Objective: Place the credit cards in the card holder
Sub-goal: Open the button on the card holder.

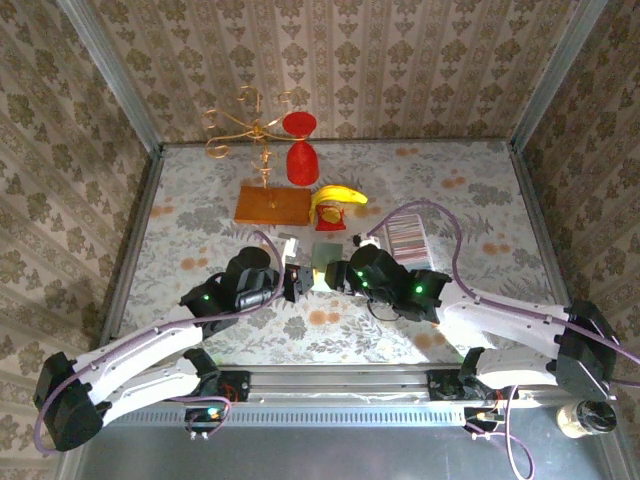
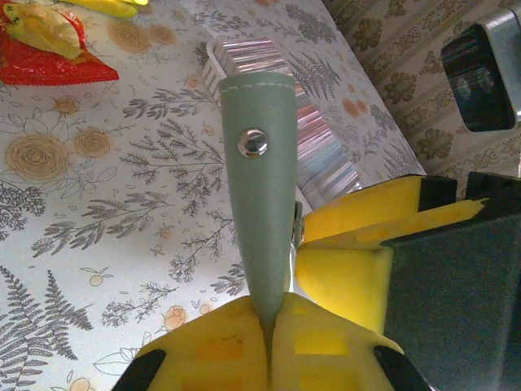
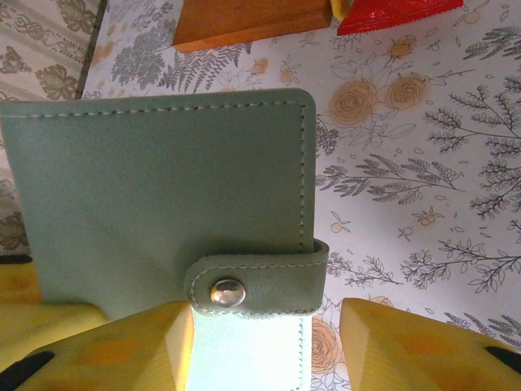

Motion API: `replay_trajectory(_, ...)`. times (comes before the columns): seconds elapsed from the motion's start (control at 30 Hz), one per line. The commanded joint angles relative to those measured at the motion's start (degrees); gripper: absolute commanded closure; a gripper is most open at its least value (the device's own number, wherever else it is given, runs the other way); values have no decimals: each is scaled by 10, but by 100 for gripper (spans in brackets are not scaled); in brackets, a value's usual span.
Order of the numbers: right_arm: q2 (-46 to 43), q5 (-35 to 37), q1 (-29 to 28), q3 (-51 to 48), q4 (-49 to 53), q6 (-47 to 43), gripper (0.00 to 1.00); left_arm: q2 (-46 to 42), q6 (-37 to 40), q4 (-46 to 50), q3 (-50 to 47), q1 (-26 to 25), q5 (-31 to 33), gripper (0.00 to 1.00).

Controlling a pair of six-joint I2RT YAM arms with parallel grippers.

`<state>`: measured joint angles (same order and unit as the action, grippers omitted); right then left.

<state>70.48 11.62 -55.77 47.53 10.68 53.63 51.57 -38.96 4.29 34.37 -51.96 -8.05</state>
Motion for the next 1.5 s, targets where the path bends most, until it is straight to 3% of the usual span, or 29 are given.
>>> replay_trajectory(0.0, 4, 12, -3, 13, -9, 14, 48, -13, 5, -21, -5, -8, -1, 97)
replay_trajectory(0.2, -4, 33, -3, 11, -7, 20, 46, -12, 6, -16, -6, -13, 0, 97)
replay_trajectory(0.4, -5, 75, 1, 5, 39, 43, 55, -8, 1, -21, -7, -15, -10, 98)
replay_trajectory(0.8, -16, 152, 9, -9, 181, 83, 66, -33, -3, -8, -18, -15, 31, 97)
replay_trajectory(0.93, -55, 123, 10, -40, 110, 63, 62, -30, -13, 4, -20, -15, 47, 97)
replay_trajectory(1.1, -138, 40, 14, -121, -68, 35, 52, -38, -27, 3, -29, -14, 39, 97)
replay_trajectory(1.17, -160, 11, 14, -142, -117, 27, 43, -39, -34, 5, -29, -14, 34, 97)
replay_trajectory(1.27, -163, -23, 14, -139, -132, 16, 38, -39, -50, -8, -33, -14, 14, 96)
replay_trajectory(1.47, -123, -32, 14, -105, -117, 23, 41, -43, -66, -12, -21, -14, -17, 97)
